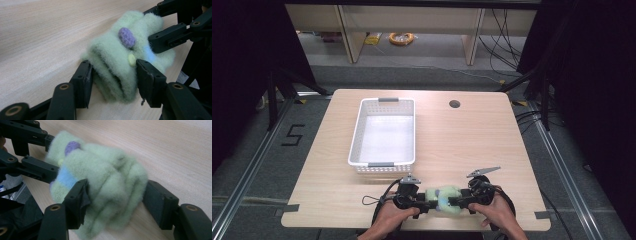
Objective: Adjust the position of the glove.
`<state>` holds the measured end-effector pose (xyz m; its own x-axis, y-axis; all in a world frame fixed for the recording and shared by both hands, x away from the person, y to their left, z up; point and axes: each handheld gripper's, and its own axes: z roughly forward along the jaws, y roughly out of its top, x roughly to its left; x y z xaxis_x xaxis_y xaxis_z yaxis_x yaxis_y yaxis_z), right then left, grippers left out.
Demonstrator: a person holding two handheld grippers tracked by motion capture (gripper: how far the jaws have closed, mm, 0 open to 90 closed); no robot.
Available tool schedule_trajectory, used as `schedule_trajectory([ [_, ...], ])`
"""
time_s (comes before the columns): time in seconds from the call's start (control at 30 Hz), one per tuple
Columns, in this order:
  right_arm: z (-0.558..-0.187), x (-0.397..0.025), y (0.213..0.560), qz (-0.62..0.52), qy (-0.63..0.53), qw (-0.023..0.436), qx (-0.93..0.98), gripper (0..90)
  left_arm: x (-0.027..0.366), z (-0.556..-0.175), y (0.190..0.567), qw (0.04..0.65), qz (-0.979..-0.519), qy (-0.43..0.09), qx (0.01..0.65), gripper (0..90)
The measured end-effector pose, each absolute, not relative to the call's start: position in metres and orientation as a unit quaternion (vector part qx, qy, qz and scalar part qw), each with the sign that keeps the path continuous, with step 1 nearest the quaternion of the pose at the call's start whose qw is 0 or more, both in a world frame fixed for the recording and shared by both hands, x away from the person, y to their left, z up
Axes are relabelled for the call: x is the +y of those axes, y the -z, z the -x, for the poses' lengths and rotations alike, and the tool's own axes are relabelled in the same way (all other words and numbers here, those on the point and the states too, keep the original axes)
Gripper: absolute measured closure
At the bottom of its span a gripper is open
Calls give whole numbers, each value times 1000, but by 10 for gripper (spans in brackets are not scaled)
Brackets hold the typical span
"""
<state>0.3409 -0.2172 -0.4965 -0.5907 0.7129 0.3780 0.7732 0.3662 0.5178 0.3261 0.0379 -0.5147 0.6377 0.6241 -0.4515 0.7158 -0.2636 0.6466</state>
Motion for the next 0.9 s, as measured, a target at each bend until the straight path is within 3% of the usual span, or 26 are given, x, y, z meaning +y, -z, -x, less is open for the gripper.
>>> schedule_trajectory([
  [0.63,-340,-215,503,447,370,80,-810,625,37,-324,517,445,-793,58,411,694],
  [0.9,-335,-216,499,418,380,64,-823,655,36,-324,513,440,-800,50,405,718],
])
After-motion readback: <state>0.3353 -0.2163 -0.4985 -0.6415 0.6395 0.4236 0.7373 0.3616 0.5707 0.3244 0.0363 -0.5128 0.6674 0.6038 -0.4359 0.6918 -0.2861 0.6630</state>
